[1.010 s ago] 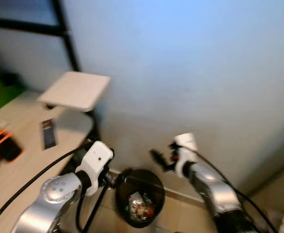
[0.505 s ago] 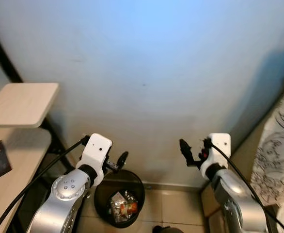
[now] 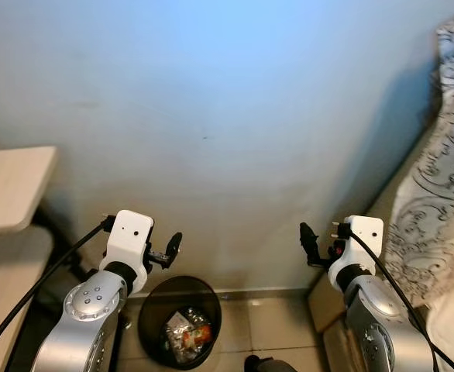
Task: Clean up the room
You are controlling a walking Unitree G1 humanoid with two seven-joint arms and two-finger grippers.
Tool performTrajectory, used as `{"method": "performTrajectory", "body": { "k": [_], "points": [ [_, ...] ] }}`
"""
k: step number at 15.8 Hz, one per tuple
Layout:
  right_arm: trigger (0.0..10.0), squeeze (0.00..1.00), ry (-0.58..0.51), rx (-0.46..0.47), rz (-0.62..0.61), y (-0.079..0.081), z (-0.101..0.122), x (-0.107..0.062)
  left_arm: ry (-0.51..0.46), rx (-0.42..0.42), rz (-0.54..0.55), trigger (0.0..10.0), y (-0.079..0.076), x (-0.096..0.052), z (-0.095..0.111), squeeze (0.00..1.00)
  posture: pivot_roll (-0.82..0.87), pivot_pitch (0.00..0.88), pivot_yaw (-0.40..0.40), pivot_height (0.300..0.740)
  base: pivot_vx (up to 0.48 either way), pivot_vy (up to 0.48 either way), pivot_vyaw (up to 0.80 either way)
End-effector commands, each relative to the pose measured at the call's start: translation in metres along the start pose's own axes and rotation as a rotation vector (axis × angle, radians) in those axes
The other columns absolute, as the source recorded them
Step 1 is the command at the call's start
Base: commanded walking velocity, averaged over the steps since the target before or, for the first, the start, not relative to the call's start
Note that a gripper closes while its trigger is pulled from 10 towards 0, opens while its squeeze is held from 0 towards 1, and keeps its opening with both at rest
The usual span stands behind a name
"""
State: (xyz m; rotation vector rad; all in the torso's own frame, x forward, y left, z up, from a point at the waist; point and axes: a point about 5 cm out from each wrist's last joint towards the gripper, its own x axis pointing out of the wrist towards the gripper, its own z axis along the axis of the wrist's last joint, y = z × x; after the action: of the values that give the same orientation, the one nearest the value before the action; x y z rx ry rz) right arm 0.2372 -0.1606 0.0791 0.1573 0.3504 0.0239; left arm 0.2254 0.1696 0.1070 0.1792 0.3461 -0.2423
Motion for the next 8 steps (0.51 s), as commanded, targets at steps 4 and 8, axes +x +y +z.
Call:
{"method": "performTrajectory", "body": {
  "k": [4, 8],
  "points": [
    [10.0, 1.00, -0.007, -0.012, -0.006, 0.0025, 0.0036, -0.0015, -0.018, 0.003, -0.004, 10.0, -0.0006, -0.0015, 0.0031, 0.00, -0.08, 0.000, 0.023, 0.740, 0.000, 0.000, -0.79],
    [10.0, 1.00, -0.005, -0.062, 0.064, 0.0047, 0.0069, -0.0010, -0.019, 0.039, -0.032, 10.0, -0.0048, 0.0009, 0.0037, 0.00, -0.07, 0.000, 0.013, 0.740, 0.000, 0.000, -0.79]
  ]
}}
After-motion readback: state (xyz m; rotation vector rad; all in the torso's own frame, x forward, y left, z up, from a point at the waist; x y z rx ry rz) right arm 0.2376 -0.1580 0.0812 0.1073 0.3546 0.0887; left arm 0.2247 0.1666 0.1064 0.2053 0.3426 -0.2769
